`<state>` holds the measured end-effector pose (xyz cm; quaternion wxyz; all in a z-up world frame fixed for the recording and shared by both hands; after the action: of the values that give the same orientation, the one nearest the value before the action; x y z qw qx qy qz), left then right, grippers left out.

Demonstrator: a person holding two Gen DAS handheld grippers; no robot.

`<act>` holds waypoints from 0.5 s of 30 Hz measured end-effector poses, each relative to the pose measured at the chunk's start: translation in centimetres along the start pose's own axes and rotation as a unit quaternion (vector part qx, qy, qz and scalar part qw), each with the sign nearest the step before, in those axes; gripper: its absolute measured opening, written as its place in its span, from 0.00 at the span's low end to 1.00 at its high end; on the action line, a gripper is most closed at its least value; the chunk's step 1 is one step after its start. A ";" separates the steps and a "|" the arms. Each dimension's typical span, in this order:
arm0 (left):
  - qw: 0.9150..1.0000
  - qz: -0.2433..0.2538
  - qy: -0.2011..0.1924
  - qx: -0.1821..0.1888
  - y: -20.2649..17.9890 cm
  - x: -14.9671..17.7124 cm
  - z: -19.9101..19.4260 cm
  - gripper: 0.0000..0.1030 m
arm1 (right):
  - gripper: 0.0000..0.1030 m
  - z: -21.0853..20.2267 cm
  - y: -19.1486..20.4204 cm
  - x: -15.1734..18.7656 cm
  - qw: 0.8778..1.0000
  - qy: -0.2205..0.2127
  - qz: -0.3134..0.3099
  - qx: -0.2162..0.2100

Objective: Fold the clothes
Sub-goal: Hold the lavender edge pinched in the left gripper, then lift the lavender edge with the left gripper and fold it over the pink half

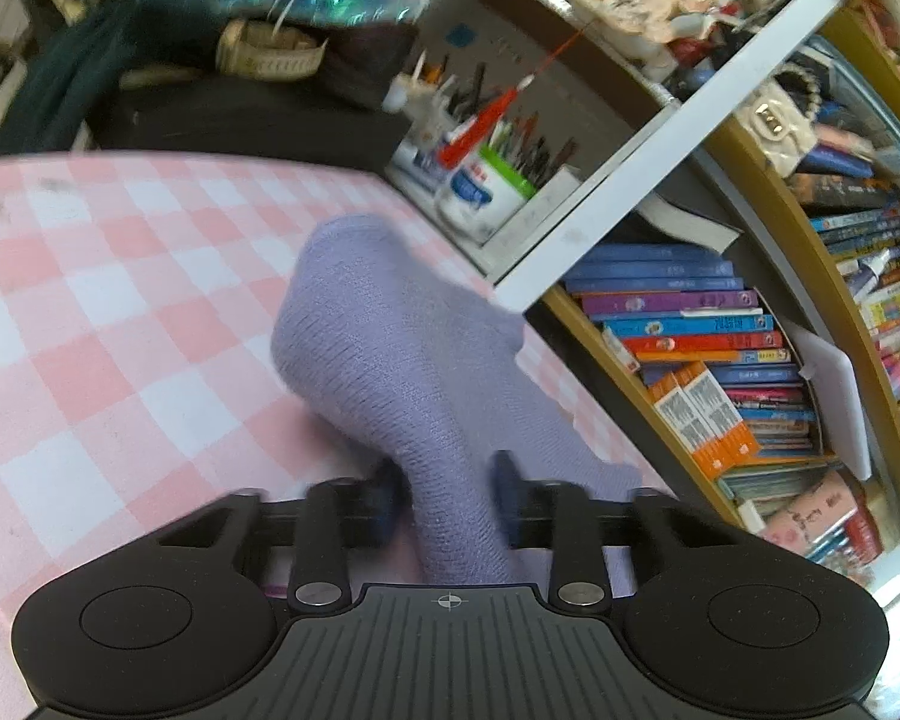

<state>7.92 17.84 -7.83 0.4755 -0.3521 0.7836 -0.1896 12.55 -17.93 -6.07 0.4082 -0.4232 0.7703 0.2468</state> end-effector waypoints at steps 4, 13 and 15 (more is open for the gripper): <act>1.000 -0.006 -0.005 0.007 -0.3 -0.2 -0.2 0.17 | 0.85 0.0 0.0 0.0 1.000 0.000 -0.001 0.001; 0.963 0.234 -0.102 0.082 -12.3 1.6 -5.9 0.16 | 0.85 0.1 0.1 0.0 1.000 0.000 0.000 -0.001; 0.918 0.372 -0.102 0.088 -16.1 6.3 -6.6 0.16 | 0.85 0.1 0.0 0.0 1.000 0.001 0.001 -0.003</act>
<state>6.22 2.06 1.65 0.6179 -0.0089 0.7856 -0.0299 12.57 -17.85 -6.06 0.4063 -0.4234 0.7704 0.2493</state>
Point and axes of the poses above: each gripper's, at about its wrist camera, not at the fingertips, and z roughly the way its jaws point, y to its left, x to its underside, the point moved 7 cm from there along z, roughly the way its jaws point, and after that the axes turned 6 degrees about -x, right-handed, at the moved point
